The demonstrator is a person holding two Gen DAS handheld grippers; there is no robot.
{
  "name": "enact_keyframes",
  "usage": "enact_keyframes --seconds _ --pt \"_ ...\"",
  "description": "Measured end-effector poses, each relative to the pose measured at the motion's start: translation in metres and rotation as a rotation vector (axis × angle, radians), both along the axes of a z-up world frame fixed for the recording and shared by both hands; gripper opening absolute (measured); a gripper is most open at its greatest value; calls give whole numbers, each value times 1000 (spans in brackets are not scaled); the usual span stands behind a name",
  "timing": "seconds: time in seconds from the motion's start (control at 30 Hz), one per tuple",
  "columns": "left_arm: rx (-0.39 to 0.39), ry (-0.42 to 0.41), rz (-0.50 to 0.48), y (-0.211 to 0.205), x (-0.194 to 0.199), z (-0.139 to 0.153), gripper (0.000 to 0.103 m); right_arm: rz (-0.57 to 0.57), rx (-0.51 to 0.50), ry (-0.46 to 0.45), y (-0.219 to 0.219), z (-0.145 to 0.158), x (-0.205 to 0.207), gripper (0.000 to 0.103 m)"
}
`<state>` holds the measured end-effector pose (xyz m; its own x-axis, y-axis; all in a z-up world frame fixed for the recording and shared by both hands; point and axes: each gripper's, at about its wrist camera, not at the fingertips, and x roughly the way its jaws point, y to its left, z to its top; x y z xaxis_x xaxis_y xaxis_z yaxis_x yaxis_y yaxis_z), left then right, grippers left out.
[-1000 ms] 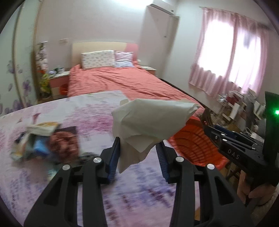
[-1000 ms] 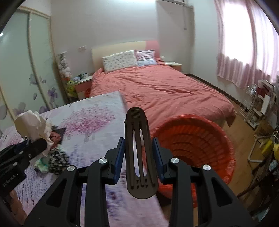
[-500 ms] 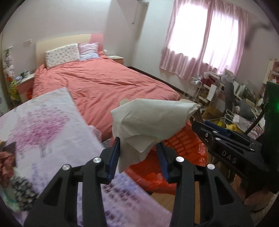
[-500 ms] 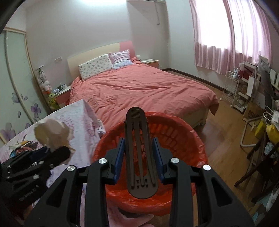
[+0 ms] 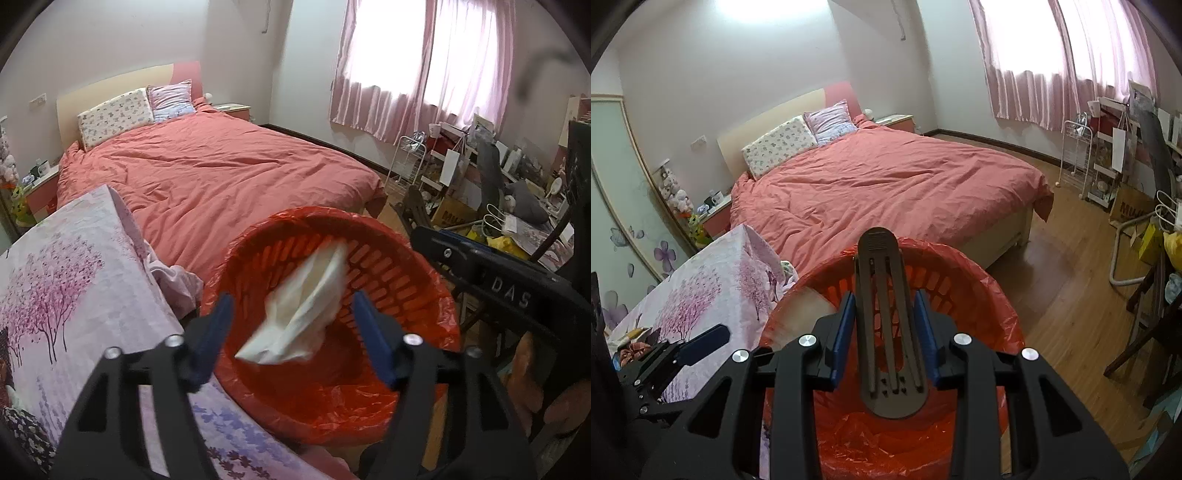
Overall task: Collect trash
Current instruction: 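Return both tools to the items on the bed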
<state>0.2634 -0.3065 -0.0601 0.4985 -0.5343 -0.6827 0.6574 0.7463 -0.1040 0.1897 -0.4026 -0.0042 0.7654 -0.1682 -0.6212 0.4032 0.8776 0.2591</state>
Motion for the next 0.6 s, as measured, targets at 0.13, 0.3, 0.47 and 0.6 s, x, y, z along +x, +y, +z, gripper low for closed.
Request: enact_keyframes --seconds 0.13,0.3,0.47,0.6 --pt "21 -6 28 12 4 -1 69 -21 4 6 -4 -1 -6 40" --pt "33 -36 82 40 0 8 69 -28 -36 21 6 9 -11 40" --pt "59 -92 151 80 -17 19 73 4 -61 23 24 21 -10 40" --pt "65 -113 214 119 -28 29 76 64 -88 22 58 31 -5 40"
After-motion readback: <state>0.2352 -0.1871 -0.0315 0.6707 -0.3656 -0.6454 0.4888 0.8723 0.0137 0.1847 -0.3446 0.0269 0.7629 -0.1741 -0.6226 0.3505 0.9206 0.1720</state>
